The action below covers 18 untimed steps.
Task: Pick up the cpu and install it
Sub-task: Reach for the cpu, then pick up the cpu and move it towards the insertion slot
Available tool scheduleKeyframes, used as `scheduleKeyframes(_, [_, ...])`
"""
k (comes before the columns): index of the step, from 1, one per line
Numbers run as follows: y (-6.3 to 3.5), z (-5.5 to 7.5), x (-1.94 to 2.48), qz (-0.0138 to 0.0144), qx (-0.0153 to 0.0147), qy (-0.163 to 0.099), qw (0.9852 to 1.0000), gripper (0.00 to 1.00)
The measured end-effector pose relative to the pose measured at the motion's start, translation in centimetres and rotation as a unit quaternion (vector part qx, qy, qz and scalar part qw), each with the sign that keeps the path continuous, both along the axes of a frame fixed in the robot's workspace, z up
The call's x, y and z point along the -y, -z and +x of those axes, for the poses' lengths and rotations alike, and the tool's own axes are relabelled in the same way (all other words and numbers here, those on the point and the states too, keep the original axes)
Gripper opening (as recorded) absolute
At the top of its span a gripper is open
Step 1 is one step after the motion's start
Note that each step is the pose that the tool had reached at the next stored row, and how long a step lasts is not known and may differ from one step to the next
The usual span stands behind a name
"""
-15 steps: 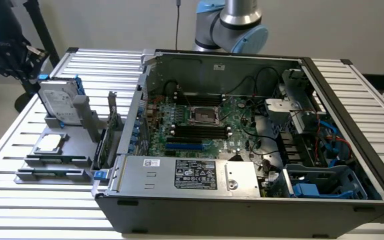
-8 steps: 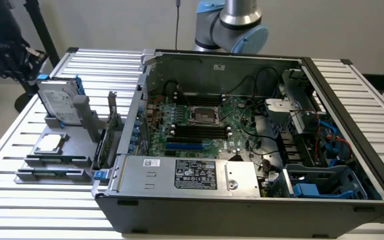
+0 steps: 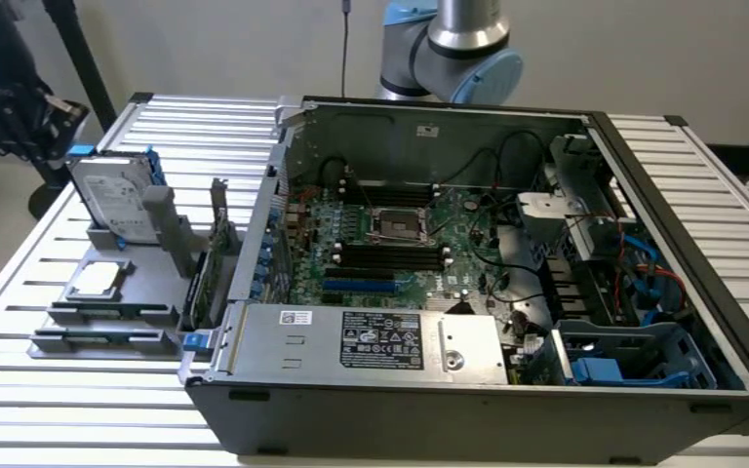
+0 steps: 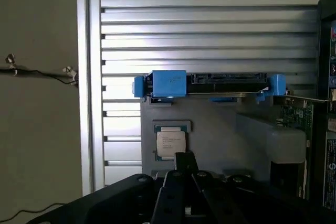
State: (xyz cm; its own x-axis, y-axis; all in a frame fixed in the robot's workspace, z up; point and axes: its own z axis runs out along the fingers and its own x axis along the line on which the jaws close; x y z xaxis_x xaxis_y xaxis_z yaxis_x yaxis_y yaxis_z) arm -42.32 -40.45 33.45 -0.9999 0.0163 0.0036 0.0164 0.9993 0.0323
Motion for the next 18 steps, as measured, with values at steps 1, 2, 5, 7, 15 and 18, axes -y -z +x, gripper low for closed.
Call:
scheduleKeyframes(1, [0.02, -0.06, 0.00, -0.0010, -0.0005, -0.001, 1.0000, 0.11])
scheduleKeyframes(2, [0.04, -0.12, 0.00, -0.0020, -0.0010, -0.002, 1.0000, 0.11])
scheduleKeyframes(5, [0.12, -0.34, 0.00, -0.0053, -0.0022, -0.006, 1.0000, 0.11])
scheduleKeyframes(7, [0.14, -0.41, 0.00, -0.0070, -0.0033, -0.009, 0.9999, 0.11])
scheduleKeyframes(15, [0.15, -0.41, 0.00, -0.0070, -0.0032, -0.009, 0.9999, 0.11])
scheduleKeyframes(18, [0.15, -0.41, 0.00, -0.0070, -0.0033, -0.009, 0.9999, 0.11])
